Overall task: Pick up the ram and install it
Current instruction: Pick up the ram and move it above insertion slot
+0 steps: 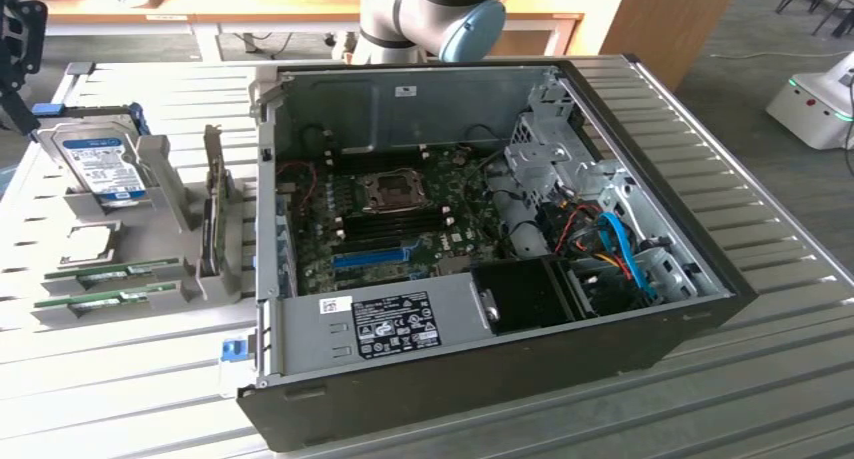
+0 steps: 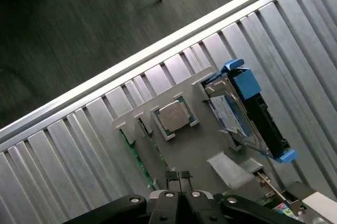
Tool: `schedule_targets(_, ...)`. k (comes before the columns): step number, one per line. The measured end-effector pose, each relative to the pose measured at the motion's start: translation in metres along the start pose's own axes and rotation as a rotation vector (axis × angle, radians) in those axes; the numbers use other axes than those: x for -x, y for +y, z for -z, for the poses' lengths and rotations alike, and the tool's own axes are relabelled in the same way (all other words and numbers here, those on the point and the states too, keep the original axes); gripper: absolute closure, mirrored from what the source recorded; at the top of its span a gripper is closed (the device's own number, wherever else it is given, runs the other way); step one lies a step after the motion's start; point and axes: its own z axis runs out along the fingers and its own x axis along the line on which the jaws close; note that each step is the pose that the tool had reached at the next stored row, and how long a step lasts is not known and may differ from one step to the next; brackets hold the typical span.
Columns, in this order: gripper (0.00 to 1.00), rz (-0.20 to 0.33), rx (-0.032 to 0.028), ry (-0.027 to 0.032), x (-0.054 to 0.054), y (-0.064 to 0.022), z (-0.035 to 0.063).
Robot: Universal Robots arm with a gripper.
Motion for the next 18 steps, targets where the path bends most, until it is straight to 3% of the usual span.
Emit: schedule_targets(18, 0.89, 0.222, 0.0011, 0.0096, 0.0, 0.0, -0.0009)
